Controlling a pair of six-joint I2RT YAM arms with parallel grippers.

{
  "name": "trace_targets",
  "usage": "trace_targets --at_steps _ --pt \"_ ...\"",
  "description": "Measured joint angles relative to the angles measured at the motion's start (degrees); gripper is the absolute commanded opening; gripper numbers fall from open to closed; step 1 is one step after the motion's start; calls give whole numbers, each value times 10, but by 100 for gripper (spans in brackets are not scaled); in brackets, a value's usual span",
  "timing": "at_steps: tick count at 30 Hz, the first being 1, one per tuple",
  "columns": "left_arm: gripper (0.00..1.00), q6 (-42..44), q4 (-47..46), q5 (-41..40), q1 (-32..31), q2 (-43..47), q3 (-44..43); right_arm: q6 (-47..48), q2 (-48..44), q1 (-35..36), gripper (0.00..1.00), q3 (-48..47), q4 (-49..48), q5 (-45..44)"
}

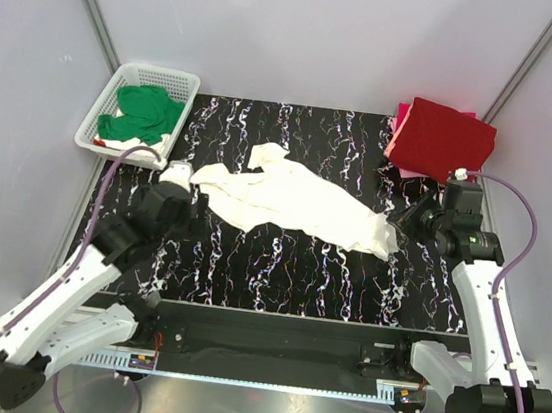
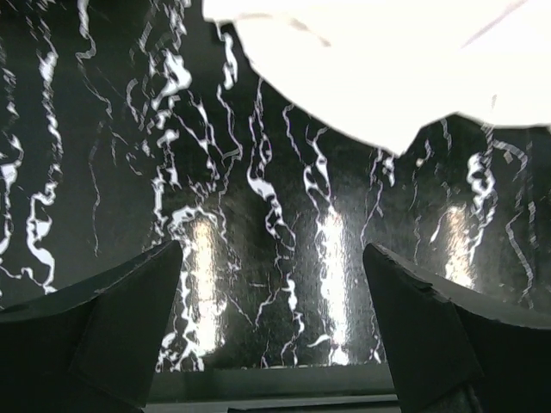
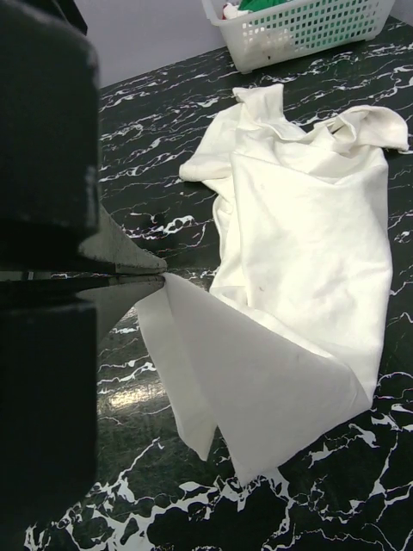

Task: Fold and stack the t-shirts
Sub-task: Move the tshirt to the center of the board, then flatten the tshirt out

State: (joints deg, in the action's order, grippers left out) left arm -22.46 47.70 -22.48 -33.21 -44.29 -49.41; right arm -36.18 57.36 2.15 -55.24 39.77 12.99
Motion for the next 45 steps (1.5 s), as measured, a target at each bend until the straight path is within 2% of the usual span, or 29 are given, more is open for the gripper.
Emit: trace_targets --at_steps 4,9,15,22,31,32,34,35,37,38,42,45 --pt "91 -14 -5 27 -18 -63 2 4 -10 0 0 4 0 -1" --pt "91 -60 -69 77 -30 -95 45 6 -17 0 0 13 -1 0" --pt "89 -97 -159 111 -37 -200 82 10 -23 0 0 43 -5 1" --pt "84 -113 -264 124 -43 -328 81 10 -24 0 0 77 -24 13" --pt "77 -122 -318 117 -44 -453 28 17 -24 0 0 79 -35 20" --pt "65 -122 -323 114 -44 -468 16 17 -24 0 0 79 -36 22" --pt "52 -124 -331 108 -44 -489 -3 19 -24 0 0 79 -38 27" --pt "31 -124 -334 105 -44 -496 -9 19 -25 0 0 79 -38 28" --pt "5 -126 -339 101 -44 -510 -17 21 -25 0 0 79 -39 28" --pt "0 -122 -337 97 -44 -515 -23 22 -25 0 0 79 -39 28" --pt "0 -114 -308 95 -44 -508 -47 31 -24 0 0 76 -31 26" --pt "0 -101 -234 91 -43 -444 -77 47 -17 -2 0 37 10 10"
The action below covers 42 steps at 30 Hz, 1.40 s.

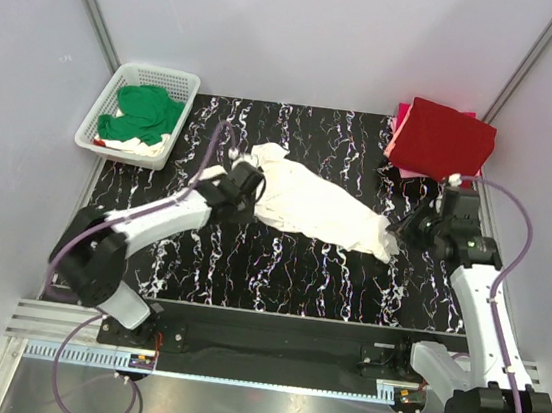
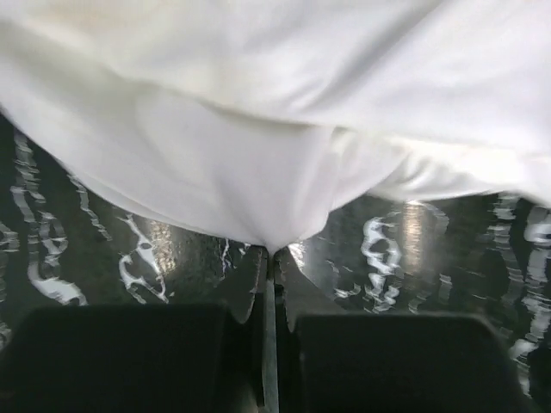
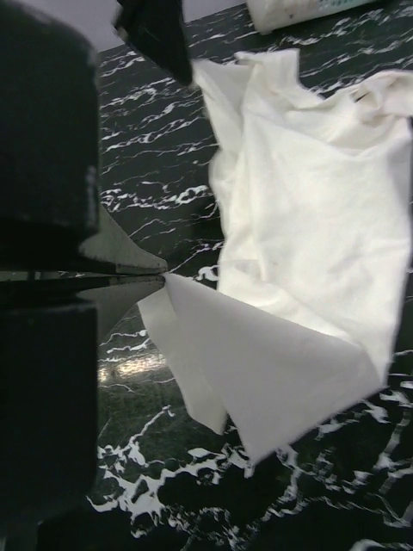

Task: Fold and stack the t-shirts
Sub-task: Flatten the tshirt out

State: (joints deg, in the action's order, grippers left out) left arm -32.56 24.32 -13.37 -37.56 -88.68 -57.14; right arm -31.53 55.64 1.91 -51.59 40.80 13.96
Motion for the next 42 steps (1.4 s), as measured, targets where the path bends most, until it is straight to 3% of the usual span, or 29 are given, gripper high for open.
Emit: trace_targets --at_steps 5,10,21,29,42 --pt "0 37 120 -5 26 157 -150 25 7 -12 0 -134 54 -57" --pt "1 69 181 8 128 263 -250 36 -2 -29 0 -238 87 -119" --pt "3 90 301 66 186 276 -174 42 -16 -31 0 -259 155 -162" --pt "0 102 318 97 189 297 -173 50 -22 -31 0 -287 182 -166" --pt "0 146 296 213 189 521 -217 49 -203 -31 0 -410 207 -191"
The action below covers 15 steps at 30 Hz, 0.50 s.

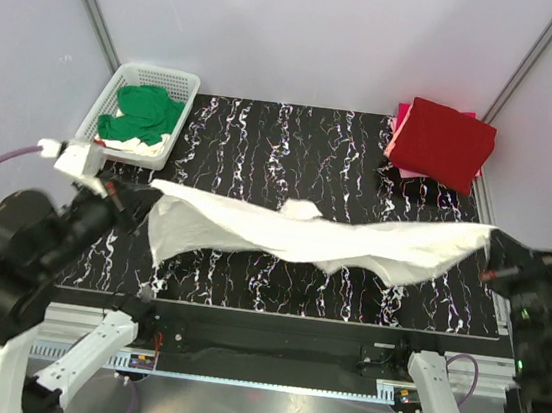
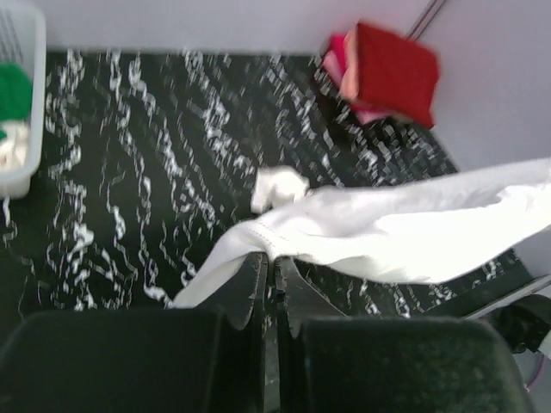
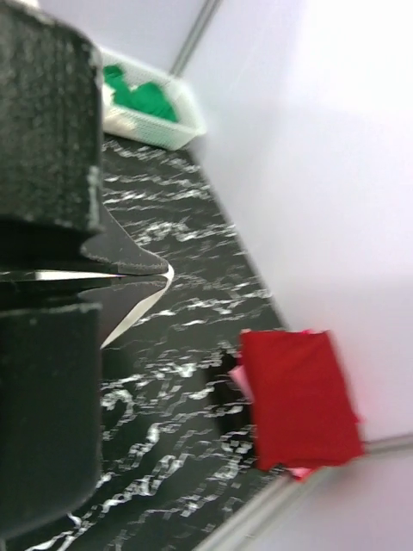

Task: Fold and stack the t-shirts
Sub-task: Flatten the tshirt out

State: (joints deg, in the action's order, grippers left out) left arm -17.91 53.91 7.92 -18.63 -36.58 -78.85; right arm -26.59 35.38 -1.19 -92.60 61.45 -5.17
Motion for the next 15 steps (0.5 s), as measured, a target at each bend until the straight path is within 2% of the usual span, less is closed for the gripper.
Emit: trace_targets --at_steps 4,8,11,15 --pt "0 12 -13 22 0 63 -23 0 -33 0 0 -75 6 -38" --pt "0 18 -15 38 0 90 -55 5 -36 9 0 -154 9 -90" --pt "0 20 -17 41 0 90 -75 16 -36 33 0 -180 1 -127" --pt "0 17 -5 22 0 61 -94 27 -31 80 0 -165 -19 -157"
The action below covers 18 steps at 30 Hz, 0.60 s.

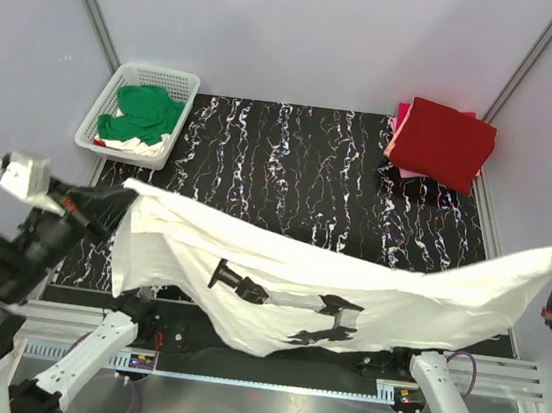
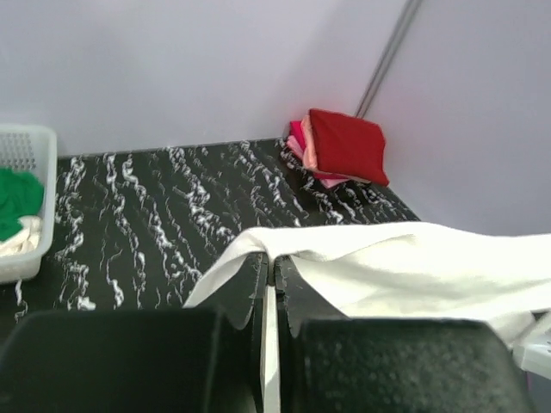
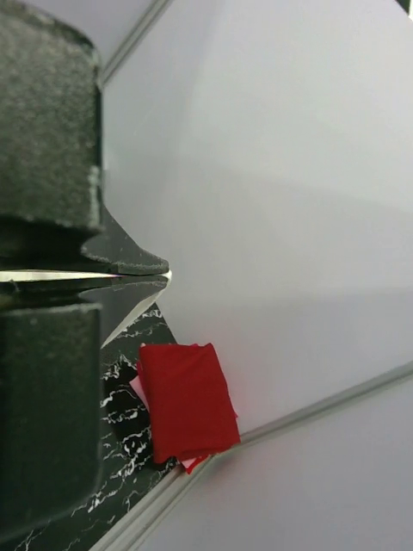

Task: Fold and stack the t-shirts
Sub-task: Flatten the tshirt out

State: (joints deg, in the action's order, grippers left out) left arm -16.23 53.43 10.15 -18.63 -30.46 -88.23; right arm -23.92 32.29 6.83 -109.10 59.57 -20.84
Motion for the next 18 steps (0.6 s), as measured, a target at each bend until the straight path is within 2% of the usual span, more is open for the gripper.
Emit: trace_targets --at_steps 3,5,6,7,8,9,11,12,14,15,16,18 --pt "0 -12 19 -44 0 -68 -17 3 33 26 0 34 -35 6" --pt "1 -21 26 -73 2 -149 -29 4 89 29 0 59 -68 21" --pt "6 -23 26 -82 8 -200 -31 4 132 29 0 66 -88 31" --pt "18 -27 25 -83 24 -261 -38 4 195 29 17 62 -106 44" --pt "51 -28 23 -74 44 -325 -48 3 275 28 86 38 -120 59" --pt "63 -29 16 -64 68 -403 -60 2 369 26 99 1 -127 80" --pt "82 -36 18 -26 115 -547 -102 9 575 23 100 -165 -76 116" --pt "99 -41 8 -16 133 -615 -115 15 705 25 100 -282 -57 131" --pt "99 -53 -4 -6 156 -705 -93 23 900 30 99 -459 -14 142" --pt "99 -59 3 -3 162 -716 -65 28 974 34 100 -502 12 147" --pt "99 -63 12 -3 165 -715 -42 30 1003 37 100 -497 35 152" --pt "99 -64 37 -3 163 -682 -15 31 1005 45 100 -402 74 168"
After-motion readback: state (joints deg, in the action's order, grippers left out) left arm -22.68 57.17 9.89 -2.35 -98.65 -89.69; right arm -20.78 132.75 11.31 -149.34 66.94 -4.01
